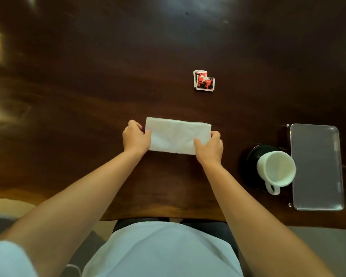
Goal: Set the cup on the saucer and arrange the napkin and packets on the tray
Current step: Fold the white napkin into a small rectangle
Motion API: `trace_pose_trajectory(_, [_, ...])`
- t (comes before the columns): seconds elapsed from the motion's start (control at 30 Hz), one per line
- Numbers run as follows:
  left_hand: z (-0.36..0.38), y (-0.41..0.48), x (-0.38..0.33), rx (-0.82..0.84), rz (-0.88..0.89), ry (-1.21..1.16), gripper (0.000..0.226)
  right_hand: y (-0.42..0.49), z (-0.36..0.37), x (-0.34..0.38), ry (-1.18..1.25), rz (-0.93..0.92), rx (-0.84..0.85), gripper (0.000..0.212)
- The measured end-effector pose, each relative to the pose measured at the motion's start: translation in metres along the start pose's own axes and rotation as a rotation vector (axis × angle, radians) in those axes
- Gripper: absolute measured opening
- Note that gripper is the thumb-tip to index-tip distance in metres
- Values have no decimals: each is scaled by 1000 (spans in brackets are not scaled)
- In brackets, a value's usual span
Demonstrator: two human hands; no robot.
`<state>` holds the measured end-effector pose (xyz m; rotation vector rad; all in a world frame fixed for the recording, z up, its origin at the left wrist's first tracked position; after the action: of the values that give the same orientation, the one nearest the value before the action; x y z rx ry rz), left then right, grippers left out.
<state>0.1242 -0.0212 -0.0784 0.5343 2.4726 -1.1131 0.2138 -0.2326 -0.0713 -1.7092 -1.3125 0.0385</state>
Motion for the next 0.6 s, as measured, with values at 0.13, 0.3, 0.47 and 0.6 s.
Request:
trace_pose_trajectory(0.13, [1, -29, 15, 131, -232, -62, 43, -25, -4, -22, 361, 252, 183, 35])
trace_pose_trajectory(0.3, [7, -70, 29, 428, -495, -455, 46, -54, -21, -31, 579, 347, 340, 24])
trace_pose_trajectory(0.47, [-16, -101, 13, 508, -311, -604, 28, -80, -57, -21, 604, 218, 344, 20])
trace_pose_trajectory(0.6, [-33, -119, -15, 382, -65, -460, 29, -100, -74, 6, 407, -12, 232, 11])
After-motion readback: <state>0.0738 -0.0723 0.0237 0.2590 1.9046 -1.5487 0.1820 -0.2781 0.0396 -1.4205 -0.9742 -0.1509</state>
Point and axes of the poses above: each hand's wrist, its own y-axis towards the middle knuckle, its own z-axis out of the palm, x = y × z, the point moved 3 cm from there along y, towards the middle knuckle, and after that the axes turned 12 degrees about x, right-handed, at the moved point
